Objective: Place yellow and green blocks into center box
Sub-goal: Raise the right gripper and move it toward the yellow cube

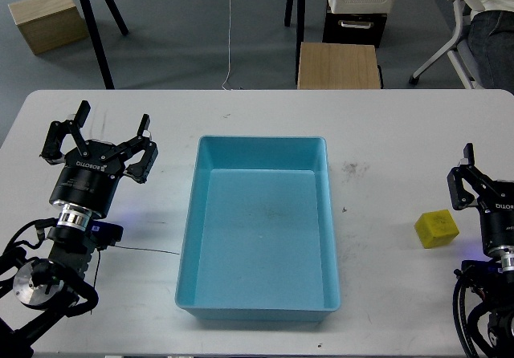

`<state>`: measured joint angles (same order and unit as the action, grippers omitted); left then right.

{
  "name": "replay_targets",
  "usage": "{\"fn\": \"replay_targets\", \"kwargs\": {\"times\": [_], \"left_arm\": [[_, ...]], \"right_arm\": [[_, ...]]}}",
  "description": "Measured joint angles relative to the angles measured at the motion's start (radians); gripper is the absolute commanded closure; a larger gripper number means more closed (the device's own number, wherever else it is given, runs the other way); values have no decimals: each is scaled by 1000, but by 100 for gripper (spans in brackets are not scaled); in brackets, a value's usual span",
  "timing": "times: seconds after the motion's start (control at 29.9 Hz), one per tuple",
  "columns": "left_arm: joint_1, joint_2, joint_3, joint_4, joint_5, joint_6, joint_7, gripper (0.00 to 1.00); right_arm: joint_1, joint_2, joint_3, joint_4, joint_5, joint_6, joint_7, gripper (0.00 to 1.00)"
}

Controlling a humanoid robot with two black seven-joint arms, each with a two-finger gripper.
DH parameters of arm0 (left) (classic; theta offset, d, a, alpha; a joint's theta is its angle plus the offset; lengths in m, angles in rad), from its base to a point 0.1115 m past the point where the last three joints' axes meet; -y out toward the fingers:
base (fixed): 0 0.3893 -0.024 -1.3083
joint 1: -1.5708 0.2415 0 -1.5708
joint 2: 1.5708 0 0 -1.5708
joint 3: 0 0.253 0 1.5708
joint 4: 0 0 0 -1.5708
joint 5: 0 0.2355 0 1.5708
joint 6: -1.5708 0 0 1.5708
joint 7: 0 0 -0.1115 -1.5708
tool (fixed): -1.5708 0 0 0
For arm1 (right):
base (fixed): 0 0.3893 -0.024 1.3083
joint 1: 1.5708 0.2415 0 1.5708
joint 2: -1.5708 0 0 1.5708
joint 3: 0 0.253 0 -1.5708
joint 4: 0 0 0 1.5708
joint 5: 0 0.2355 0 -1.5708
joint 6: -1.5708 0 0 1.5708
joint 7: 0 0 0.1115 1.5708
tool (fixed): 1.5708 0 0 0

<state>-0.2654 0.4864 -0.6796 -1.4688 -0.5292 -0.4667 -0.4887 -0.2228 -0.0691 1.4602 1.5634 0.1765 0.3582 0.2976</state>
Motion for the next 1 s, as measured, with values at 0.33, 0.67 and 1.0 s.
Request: {"fn": "replay_targets", "kwargs": {"times": [0.33, 0.67, 1.0], "left_arm": [[-1, 1, 8, 2, 1, 0, 0, 0], [-1, 0, 9, 7, 2, 0, 0, 0], [4, -3, 11, 11, 2, -1, 0, 0]], "right_arm": [[32, -37, 3, -39, -92, 6, -1, 2], [199, -358, 66, -8, -819, -16, 2, 1], [412, -974, -343, 91, -914, -26, -77, 7]]}}
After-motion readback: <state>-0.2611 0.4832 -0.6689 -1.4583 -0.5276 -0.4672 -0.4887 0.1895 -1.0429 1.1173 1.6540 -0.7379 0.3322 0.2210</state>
